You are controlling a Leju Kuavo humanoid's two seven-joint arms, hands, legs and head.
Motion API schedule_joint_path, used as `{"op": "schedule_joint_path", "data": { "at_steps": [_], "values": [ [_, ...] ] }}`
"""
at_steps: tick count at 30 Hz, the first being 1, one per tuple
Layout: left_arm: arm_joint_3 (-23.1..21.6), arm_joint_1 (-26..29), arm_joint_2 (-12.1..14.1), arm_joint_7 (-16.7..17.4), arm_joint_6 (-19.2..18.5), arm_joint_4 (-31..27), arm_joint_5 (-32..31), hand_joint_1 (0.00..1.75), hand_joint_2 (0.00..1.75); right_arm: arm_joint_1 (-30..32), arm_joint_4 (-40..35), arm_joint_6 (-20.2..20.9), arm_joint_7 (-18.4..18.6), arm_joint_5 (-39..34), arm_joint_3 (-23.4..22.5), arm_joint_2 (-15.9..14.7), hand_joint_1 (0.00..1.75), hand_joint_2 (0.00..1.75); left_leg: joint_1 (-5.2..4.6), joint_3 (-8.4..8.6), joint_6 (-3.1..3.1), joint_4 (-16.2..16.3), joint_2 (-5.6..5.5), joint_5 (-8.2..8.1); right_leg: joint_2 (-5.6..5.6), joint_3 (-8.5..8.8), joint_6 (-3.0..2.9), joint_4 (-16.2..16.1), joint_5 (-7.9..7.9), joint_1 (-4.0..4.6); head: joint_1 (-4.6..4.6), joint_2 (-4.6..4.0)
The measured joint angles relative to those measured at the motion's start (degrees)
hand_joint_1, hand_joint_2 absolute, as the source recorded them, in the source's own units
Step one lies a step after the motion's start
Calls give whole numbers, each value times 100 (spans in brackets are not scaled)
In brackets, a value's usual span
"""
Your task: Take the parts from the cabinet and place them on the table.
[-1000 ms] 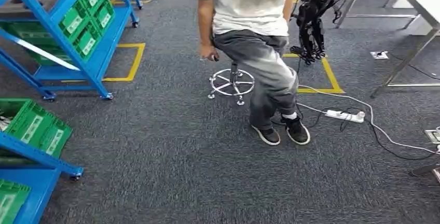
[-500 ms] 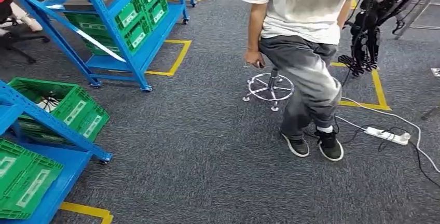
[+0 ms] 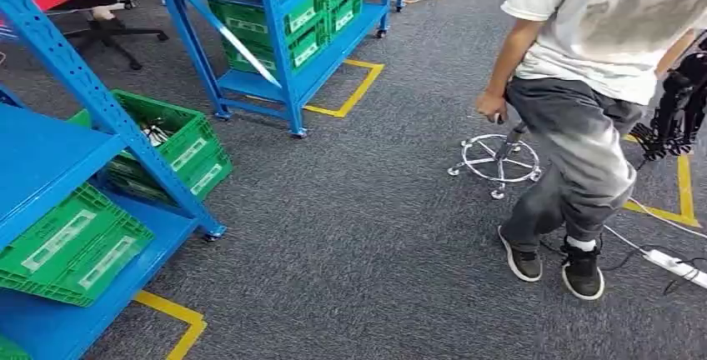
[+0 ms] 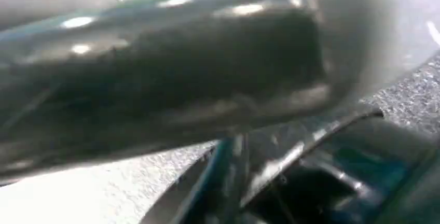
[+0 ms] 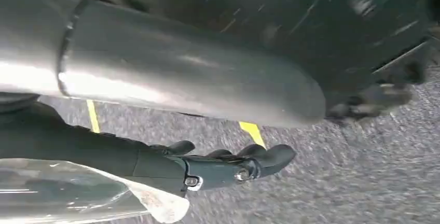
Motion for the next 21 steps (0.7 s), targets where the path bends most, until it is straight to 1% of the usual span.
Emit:
{"op": "schedule_joint_path", "data": {
  "at_steps": [1,2,3,4,5,6,7,8,9,10,11,12,13,14,15,16,17,18,19,20,21],
  "values": [
    [0,-20,-9,-9,2,0,-2,0,0,8,0,7,18,-9,2,0,0,0,-2,-3,17,2,-88,-2,88,-284,2,561,-232,4,11,0],
    [0,-22,-18,-20,18,0,-2,0,0,12,0,15,33,-24,4,-5,0,0,-8,0,25,3,-180,-7,122,-585,2,1094,-400,11,11,0],
    [0,-22,-17,-35,26,0,0,0,0,29,2,22,42,-37,4,-11,0,0,-13,5,27,5,-264,-9,133,-790,-2,1383,-420,18,13,0],
    [0,-20,-15,-44,35,0,0,0,0,42,4,22,44,-46,4,-18,0,0,-16,15,29,5,-354,-10,139,-875,-19,1384,-288,20,9,0],
    [0,-18,-15,-50,39,0,0,0,0,44,4,26,44,-50,4,-20,0,0,-18,27,28,5,-438,-14,145,-830,-44,1142,-46,21,11,0],
    [0,-19,-15,-55,44,0,0,0,0,37,4,35,44,-59,7,-22,0,0,-18,41,23,6,-527,-16,176,-685,-66,713,256,20,9,0],
    [0,-24,-20,-61,48,0,-2,0,0,29,4,44,42,-68,9,-24,0,0,-17,54,15,6,-607,-22,282,-488,-95,201,552,19,11,0],
    [0,-27,-26,-68,50,0,-2,0,0,23,7,50,39,-68,11,-29,0,0,2,48,2,5,-674,-29,600,-337,-123,-231,694,7,20,0],
    [0,-41,-33,-68,53,0,-2,0,0,26,20,61,31,-72,15,-33,0,0,-28,17,-34,30,-753,-39,720,-279,-137,-354,626,-23,9,0],
    [0,-47,-33,-68,53,0,-2,0,0,19,20,63,24,-76,20,-33,0,0,-18,-14,-78,31,-812,-19,661,-228,-130,-359,625,-17,18,0],
    [0,-31,-33,-68,53,0,-2,0,0,14,20,66,18,-79,22,-35,0,0,12,-34,-109,18,-858,-5,620,-222,-139,-362,626,10,15,0],
    [0,-23,-33,-68,53,0,-4,0,0,14,20,65,0,-83,22,-44,0,0,25,-36,-153,-8,-928,20,571,-214,-161,-360,635,19,13,0],
    [0,-22,-22,-63,53,0,-4,0,0,20,20,68,-22,-81,26,-42,0,0,14,-47,-184,13,-964,5,476,-191,-200,-422,660,-22,24,0],
    [0,-23,-26,-48,53,0,-2,0,0,14,20,85,-37,-65,28,-44,0,0,-24,-70,-218,112,-598,-85,387,-167,-228,-432,667,-26,-11,0],
    [0,-34,-26,-29,46,0,-2,0,0,10,22,126,-46,-44,37,-42,0,0,-29,-186,-241,382,-398,-268,311,-154,-257,-432,652,-21,-46,0],
    [2,-46,-24,-13,46,0,9,0,0,5,22,183,-39,-9,46,-42,0,0,-24,-370,-261,782,-300,-481,217,-143,-283,-431,636,-12,-44,0],
    [9,-49,-24,-7,53,0,26,0,0,2,22,241,-11,26,57,-44,0,0,-17,-585,-274,1248,-251,-687,106,-132,-296,-430,621,-6,-46,0],
    [20,-46,-24,-9,72,0,70,0,0,-9,20,293,29,57,83,-50,0,0,-9,-748,-287,1599,-223,-806,12,-131,-305,-426,612,-2,-42,0],
    [44,-34,-24,-24,94,0,96,0,0,-35,20,345,50,78,100,-50,0,0,3,-795,-300,1708,-205,-779,-72,-123,-305,-425,599,0,-46,0],
    [72,-26,-24,-53,112,0,133,0,0,-72,20,380,59,107,120,-48,0,0,6,-708,-304,1545,-190,-615,-148,-112,-300,-424,589,0,-46,0],
    [99,-24,-26,-70,131,0,151,0,0,-114,20,407,61,118,144,-48,0,0,6,-501,-295,1146,-161,-367,-218,-93,-288,-424,578,0,-48,0]
  ]
}}
